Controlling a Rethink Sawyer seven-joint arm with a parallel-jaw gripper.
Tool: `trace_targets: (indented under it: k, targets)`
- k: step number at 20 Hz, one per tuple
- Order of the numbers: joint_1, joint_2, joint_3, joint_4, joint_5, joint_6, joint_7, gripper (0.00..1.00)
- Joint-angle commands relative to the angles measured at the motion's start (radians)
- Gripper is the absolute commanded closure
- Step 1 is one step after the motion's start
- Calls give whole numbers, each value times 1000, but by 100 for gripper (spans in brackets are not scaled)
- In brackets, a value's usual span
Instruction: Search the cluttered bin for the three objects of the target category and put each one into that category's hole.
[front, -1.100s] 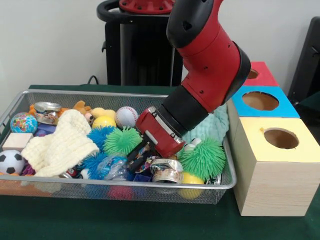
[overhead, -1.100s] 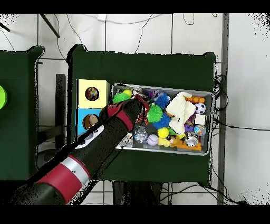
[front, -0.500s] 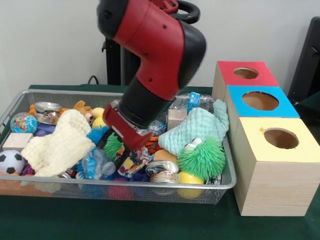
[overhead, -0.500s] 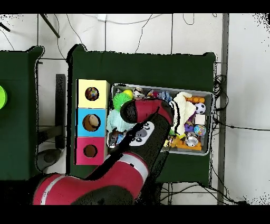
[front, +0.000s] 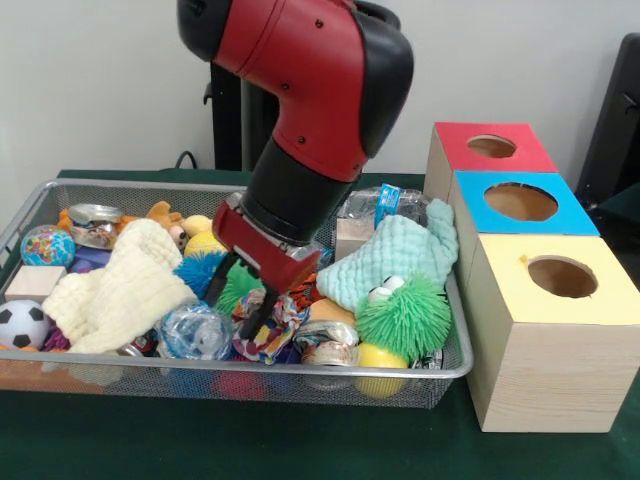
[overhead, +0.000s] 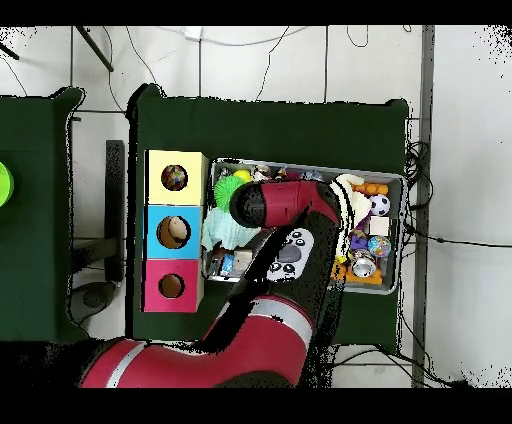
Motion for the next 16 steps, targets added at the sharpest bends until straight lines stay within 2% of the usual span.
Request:
trace_targets:
  k: [1, 4, 7, 11, 14, 16]
  targets:
    - [-16, -82, 206, -75, -60, 313, -345, 0]
    - [-17, -89, 226, -127, -55, 424, -345, 0]
    - [-9, -85, 228, -123, -63, 420, -286, 0]
    - [-10, -80, 239, -66, -78, 348, -217, 0]
    - [-40, -67, 263, 46, -74, 206, -134, 0]
    - [-48, -46, 267, 79, -107, 119, -126, 0]
